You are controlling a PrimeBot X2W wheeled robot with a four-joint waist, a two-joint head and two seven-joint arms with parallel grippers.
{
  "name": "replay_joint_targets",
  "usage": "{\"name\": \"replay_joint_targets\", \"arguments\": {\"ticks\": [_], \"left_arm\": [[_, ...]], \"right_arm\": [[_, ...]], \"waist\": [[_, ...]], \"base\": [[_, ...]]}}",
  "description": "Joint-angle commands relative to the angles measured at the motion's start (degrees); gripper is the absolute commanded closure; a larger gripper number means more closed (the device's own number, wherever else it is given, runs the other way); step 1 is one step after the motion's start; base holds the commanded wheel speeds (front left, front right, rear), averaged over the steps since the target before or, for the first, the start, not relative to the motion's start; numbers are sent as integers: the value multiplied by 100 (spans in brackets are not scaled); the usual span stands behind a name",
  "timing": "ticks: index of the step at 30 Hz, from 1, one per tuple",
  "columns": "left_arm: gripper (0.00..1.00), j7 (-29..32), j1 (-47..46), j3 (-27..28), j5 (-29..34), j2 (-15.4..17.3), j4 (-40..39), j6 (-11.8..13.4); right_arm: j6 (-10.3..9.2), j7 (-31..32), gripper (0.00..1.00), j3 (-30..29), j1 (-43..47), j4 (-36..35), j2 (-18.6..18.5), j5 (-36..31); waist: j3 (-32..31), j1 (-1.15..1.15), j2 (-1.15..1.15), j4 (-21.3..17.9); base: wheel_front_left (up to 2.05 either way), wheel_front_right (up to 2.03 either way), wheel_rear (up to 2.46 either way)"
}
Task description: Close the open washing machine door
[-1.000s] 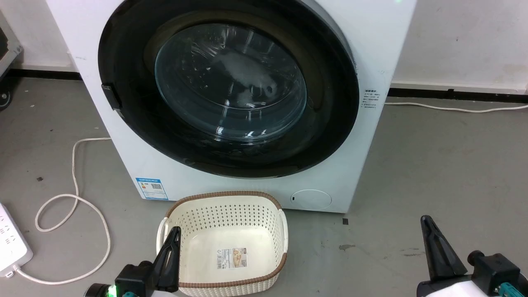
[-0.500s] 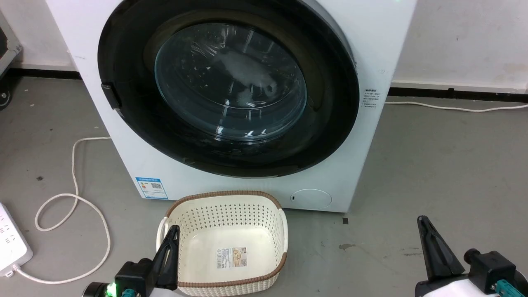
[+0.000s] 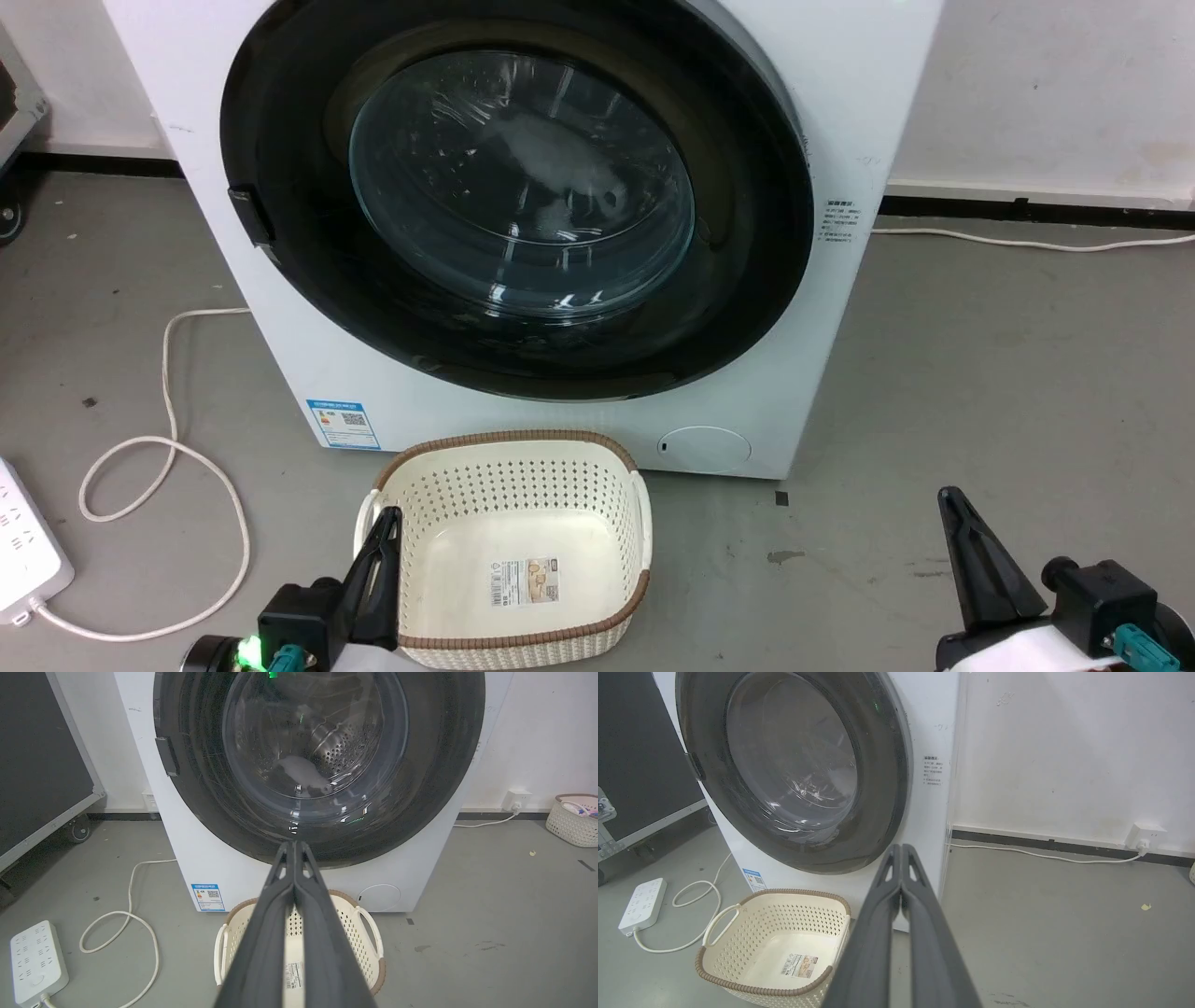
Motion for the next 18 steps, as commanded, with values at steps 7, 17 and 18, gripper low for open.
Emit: {"name": "replay_joint_targets", "arguments": {"ticks": [7,17,18], "left_arm": [[100,95,-105,36,59,2,-68,53],[100,212,-134,60,89,-1,-122,86],[100,224,-137,62,92,-1,-127,90]], "right_arm": [[-2,90,100,21,-101,-65,11,-58],[-2,207,100,38,-130,-102,14,-108],[-2,219,100,40,-133,-106,14,-113]], "waist": [[6,0,0,0],[16,0,0,-1],[17,0,0,-1]], "base": [[0,0,0],[0,0,0],[0,0,0]]}}
